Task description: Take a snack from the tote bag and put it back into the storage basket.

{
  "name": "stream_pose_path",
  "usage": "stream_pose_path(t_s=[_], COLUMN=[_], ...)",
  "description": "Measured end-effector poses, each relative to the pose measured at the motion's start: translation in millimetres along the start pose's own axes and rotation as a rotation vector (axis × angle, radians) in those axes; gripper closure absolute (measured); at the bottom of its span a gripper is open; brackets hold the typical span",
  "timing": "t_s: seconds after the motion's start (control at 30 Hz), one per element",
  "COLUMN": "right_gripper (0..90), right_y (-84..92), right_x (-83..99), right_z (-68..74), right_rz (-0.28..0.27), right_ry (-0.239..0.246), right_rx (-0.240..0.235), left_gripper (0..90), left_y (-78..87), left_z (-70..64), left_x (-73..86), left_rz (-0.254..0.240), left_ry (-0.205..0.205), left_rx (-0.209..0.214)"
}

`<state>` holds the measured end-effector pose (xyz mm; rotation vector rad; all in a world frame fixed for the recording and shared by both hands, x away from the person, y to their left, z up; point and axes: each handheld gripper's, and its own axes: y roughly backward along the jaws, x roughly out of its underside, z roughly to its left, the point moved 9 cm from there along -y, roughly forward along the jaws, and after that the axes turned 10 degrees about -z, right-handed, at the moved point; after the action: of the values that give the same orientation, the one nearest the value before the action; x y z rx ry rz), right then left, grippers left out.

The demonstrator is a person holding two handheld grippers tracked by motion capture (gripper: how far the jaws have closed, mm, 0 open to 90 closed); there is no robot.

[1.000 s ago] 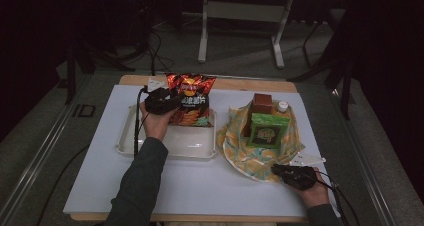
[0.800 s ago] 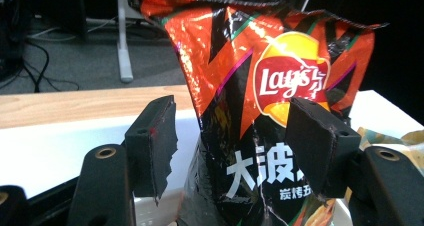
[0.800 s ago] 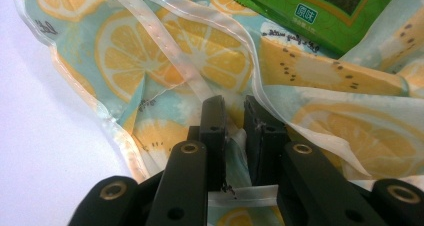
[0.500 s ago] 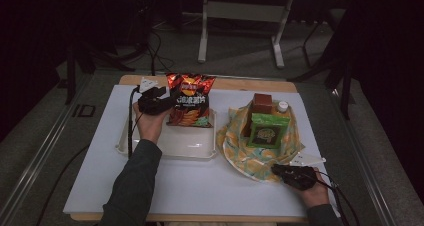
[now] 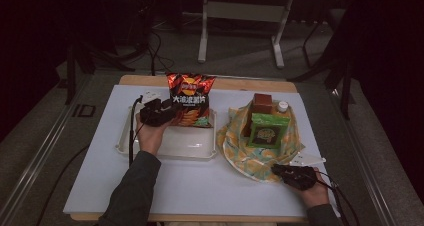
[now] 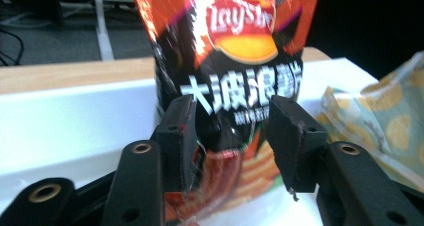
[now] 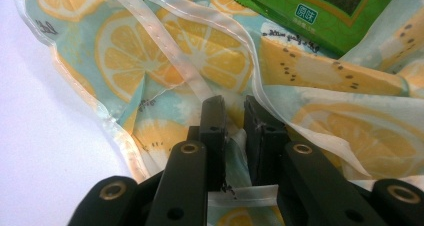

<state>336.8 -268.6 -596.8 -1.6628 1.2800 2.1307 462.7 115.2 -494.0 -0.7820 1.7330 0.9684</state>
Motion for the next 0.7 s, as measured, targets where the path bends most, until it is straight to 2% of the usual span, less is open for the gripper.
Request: stream_pose_path(t_s=[0.07, 0.27, 0.37, 0.47, 0.7], right_gripper=[79.2, 79.2, 79.2, 79.2, 79.2], right_y=[0.0, 0.0, 0.0, 0.0, 0.0], right_x=[0.0, 0.0, 0.0, 0.0, 0.0], right_z=[0.0, 0.1, 0.0, 0.0, 0.0], right_rz=[0.0, 0.0, 0.0, 0.0, 0.0], right_ry=[0.0, 0.001, 0.001, 0.001, 0.002], right_rx=[0.0, 0.0, 0.0, 0.0, -0.001], left_gripper=[56.3, 57.9, 57.3, 55.2, 55.1], left_y=[0.8, 6.7, 8.8, 10.0, 11.8], left_z=[-3.4, -14.7, -21.6, -31.4, -50.1], left_x=[3.9, 7.0, 6.6, 8.0, 7.1], left_rz=[0.019, 0.051, 0.052, 0.071, 0.081], left_ry=[-0.002, -0.043, -0.039, -0.071, -0.088], left_rx=[0.02, 0.076, 0.117, 0.152, 0.2])
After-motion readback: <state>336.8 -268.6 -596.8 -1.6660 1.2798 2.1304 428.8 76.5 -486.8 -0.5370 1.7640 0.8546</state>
